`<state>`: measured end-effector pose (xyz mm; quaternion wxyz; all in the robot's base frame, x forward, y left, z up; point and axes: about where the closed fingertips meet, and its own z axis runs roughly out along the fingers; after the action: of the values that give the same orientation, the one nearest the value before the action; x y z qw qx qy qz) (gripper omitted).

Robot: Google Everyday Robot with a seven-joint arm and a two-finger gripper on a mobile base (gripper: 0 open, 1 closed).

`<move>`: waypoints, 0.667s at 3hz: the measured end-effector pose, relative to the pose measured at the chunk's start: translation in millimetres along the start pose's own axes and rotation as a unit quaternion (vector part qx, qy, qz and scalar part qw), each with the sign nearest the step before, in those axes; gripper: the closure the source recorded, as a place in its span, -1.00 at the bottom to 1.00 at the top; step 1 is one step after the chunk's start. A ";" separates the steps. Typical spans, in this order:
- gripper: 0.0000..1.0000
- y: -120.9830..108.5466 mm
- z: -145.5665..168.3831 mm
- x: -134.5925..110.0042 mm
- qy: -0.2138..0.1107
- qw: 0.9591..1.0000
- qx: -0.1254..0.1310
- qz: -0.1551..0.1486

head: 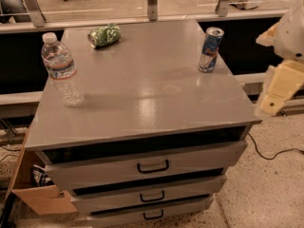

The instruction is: Move redbull can near water bottle

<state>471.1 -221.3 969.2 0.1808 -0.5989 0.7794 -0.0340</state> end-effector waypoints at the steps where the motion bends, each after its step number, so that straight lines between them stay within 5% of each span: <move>1: -1.00 -75.4 48.3 -12.3 -0.057 0.998 0.024 0.011; 2: -1.00 -120.2 88.8 -22.4 -0.096 0.995 0.035 0.015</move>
Offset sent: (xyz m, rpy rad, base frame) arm 0.2185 0.0034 -0.0716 0.2650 -0.1757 0.0106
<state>615.3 -219.3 924.1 0.2761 -0.5807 0.7659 -0.0005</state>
